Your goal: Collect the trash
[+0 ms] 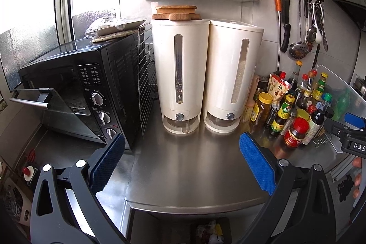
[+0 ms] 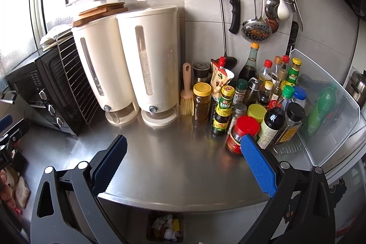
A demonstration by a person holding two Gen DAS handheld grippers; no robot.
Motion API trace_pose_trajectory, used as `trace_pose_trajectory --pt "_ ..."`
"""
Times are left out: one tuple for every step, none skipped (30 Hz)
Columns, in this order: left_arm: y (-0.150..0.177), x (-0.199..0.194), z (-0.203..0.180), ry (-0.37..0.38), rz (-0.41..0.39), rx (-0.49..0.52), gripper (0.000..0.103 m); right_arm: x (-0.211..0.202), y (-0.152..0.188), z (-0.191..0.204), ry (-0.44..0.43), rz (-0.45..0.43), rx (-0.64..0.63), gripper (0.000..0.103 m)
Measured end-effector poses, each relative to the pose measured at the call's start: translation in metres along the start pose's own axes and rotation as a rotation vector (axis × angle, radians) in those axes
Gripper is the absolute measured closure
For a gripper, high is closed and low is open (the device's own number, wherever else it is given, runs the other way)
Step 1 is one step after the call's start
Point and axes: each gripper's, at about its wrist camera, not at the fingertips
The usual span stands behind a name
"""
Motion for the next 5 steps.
trace_pose_trajectory --pt "-0.0002 -0.0002 -0.0002 0.004 -0.002 0.004 0.008 0.0000 0.0001 0.0002 0.000 0.000 -0.001 0.003" --pt "-0.0002 -0.0004 -0.0006 0.008 -0.001 0.005 0.008 0.0000 0.0000 0.0003 0.000 -0.001 -0.002 0.003" --pt "-0.0003 -0.0008 -0.0007 0.014 -0.001 0.004 0.008 0.0002 0.0000 0.0000 0.000 0.000 -0.003 0.003" --pt "-0.0003 -0.0007 -0.0008 0.019 0.002 0.002 0.008 0.0001 -0.0001 0.0001 -0.001 0.001 -0.002 0.003" --pt "0.0001 -0.0006 -0.0012 0.019 0.003 0.003 0.008 -0.0001 0.0000 0.0001 -0.001 0.000 -0.002 0.003"
Point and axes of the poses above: each gripper's, at about its wrist camera, not at the fingertips, and x roughly the way its jaws point, z to its left, y to its underside
